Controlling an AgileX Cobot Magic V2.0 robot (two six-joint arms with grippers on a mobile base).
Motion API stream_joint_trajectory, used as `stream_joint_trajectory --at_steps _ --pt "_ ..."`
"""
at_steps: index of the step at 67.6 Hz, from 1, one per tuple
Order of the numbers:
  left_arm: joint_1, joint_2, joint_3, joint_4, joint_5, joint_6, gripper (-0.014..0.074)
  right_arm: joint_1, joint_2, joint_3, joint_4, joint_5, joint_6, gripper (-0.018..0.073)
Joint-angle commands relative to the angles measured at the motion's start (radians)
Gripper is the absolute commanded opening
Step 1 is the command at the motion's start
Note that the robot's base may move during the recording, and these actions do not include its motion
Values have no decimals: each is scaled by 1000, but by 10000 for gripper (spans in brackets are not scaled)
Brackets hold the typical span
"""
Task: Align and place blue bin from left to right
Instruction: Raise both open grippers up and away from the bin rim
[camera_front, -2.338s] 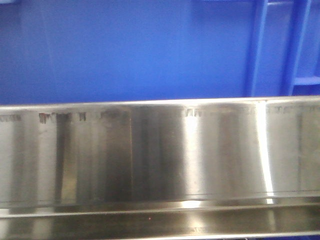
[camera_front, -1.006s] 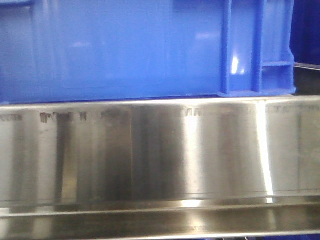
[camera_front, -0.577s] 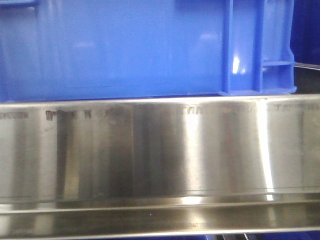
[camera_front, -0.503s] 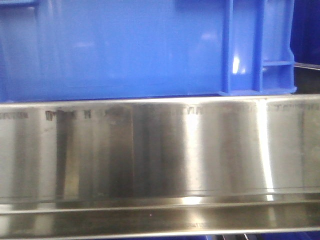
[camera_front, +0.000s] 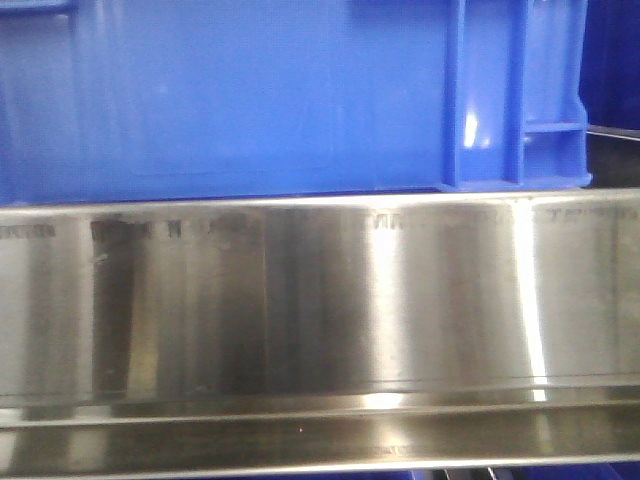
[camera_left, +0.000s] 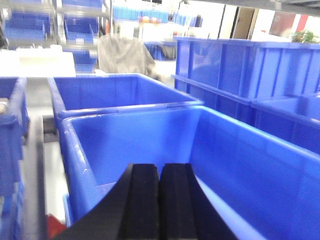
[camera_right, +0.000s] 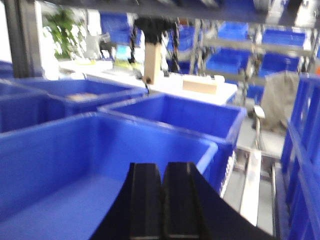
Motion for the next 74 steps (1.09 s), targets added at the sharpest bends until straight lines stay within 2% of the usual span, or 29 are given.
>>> stream_joint_trajectory --at_steps 1,14,74 --pt "-6 -66 19 11 -70 7 -111 -1 -40 5 -19 -45 -8 -79" --pt "-6 -122 19 11 -70 7 -111 -1 -63 5 -19 -55 -8 -79" --pt "-6 -122 19 11 -70 7 -111 -1 -63 5 -19 -56 -8 -79"
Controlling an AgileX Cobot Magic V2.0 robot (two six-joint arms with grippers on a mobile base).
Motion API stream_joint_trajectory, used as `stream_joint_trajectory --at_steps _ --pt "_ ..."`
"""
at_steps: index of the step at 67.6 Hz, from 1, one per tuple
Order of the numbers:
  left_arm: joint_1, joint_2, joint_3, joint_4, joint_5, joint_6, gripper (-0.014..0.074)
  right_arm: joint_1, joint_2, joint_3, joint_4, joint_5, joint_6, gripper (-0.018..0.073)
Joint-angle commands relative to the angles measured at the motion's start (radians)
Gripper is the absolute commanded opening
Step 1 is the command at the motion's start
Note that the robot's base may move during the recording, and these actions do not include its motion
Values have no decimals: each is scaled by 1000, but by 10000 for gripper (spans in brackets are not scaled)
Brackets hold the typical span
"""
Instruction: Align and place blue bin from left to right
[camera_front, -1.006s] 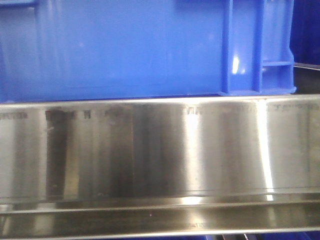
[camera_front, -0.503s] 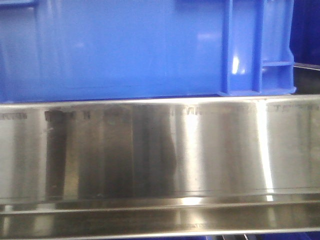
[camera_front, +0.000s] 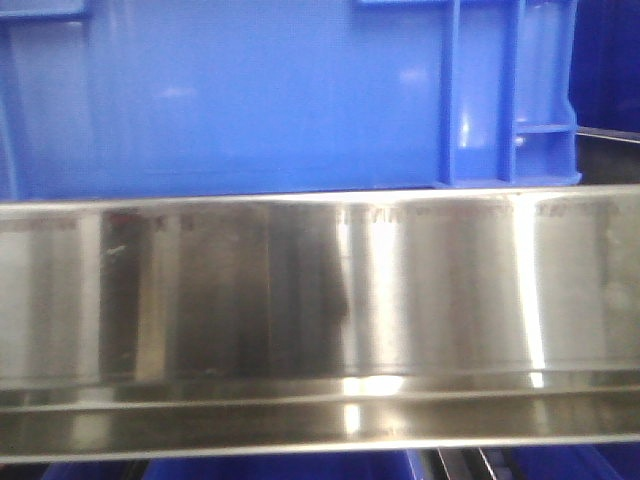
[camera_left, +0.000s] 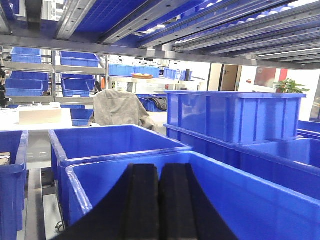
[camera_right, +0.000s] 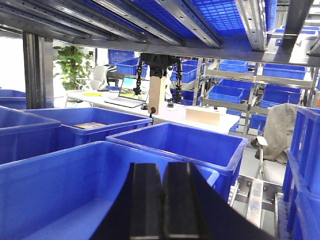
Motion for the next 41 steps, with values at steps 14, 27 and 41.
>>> stream_joint_trajectory --at_steps 14,27,41 --pt "-6 -5 1 1 -19 3 -111 -1 -5 1 -11 -23 -6 -79" --pt "-4 -5 1 1 -19 3 -111 -1 -5 1 -11 -23 -6 -79" --pt "-4 -5 1 1 -19 3 -111 -1 -5 1 -11 -23 -6 -79"
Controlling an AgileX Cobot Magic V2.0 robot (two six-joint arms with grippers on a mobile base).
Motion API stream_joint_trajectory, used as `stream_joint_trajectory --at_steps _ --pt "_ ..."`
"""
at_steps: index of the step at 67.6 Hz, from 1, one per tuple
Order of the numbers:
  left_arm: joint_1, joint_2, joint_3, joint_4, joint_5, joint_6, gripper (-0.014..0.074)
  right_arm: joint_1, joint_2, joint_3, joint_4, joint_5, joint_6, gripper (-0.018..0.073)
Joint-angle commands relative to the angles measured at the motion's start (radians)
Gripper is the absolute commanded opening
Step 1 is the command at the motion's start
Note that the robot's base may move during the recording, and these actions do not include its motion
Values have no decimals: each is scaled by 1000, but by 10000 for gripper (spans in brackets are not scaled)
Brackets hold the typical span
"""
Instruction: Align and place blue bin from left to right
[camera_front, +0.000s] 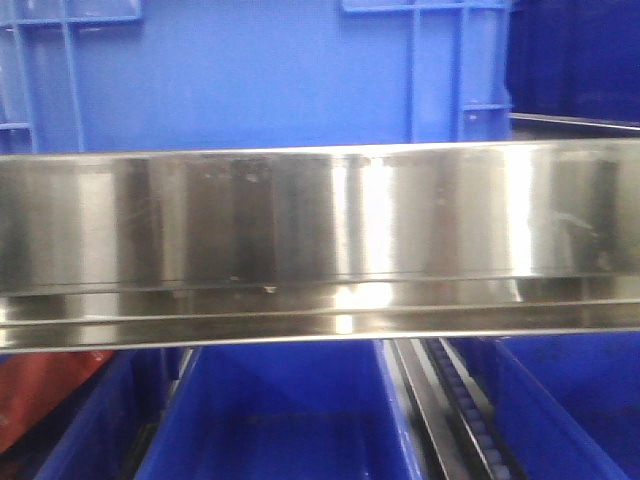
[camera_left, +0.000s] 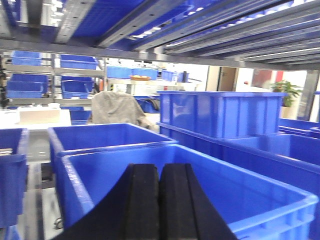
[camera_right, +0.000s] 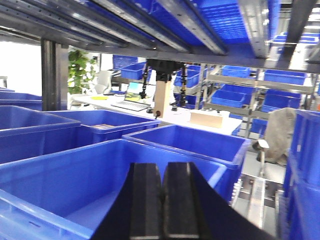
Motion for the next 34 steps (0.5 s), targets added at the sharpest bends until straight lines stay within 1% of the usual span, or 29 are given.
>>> stream_joint_trajectory --at_steps 1,34 --pt "-4 -3 1 1 -19 3 -111 -1 -5 1 -11 -12 -6 -79" --pt "-4 -3 1 1 -19 3 -111 -1 -5 1 -11 -12 -6 -79"
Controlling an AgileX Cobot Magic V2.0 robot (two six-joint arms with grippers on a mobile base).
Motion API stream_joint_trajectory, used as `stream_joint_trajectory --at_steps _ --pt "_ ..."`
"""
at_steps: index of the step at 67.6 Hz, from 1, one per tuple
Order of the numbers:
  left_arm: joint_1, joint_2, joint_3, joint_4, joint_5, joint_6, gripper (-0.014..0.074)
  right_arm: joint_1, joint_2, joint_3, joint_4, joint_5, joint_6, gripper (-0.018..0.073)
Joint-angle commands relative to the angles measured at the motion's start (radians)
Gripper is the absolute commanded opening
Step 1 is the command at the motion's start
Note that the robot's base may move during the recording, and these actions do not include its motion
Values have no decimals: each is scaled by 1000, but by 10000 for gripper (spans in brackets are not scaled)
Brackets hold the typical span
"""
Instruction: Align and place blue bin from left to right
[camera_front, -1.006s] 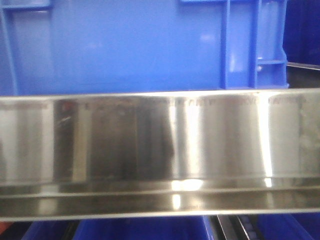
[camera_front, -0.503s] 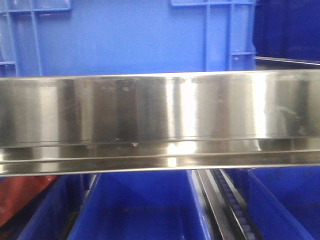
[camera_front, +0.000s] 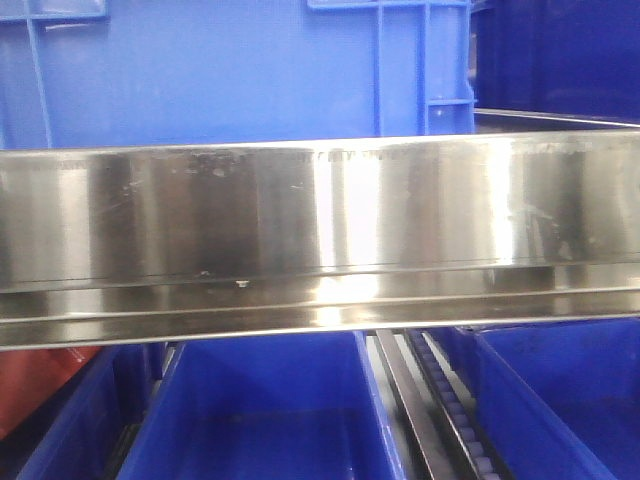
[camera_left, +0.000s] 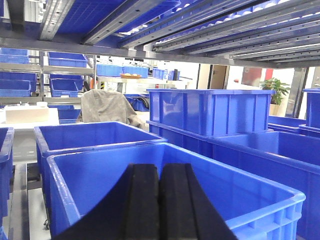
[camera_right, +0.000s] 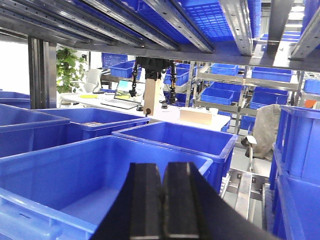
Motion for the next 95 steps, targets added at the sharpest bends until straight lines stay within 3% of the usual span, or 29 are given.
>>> stream_joint_trajectory --at_steps 1,36,42,53,59,63,66,74,78,95 --pt "-4 -3 1 1 -19 3 -111 -1 -5 1 -11 -12 -4 -79" --pt "-4 -3 1 1 -19 3 -111 -1 -5 1 -11 -6 -4 -79" --pt "-4 -3 1 1 -19 3 -111 -7 -5 1 46 9 -4 -79" --pt "-4 -3 1 1 -19 3 -111 -108 -5 65 194 -50 -4 -79" --pt "-4 -3 1 1 -19 3 -111 -181 -19 127 199 -74 -19 -79" --pt "-4 -3 1 1 -19 3 -111 -233 -42 185 220 -107 -86 -79" --pt "-4 -3 1 1 -19 3 -111 -275 -65 226 265 -146 -191 -79" --pt "-4 -3 1 1 -19 3 -111 -383 -163 365 518 -300 -564 -79" --pt "-4 -3 1 1 -19 3 -111 -421 -224 437 619 -350 -686 -79" --pt "-4 -3 1 1 -19 3 -111 -495 -470 681 735 -316 -722 -79"
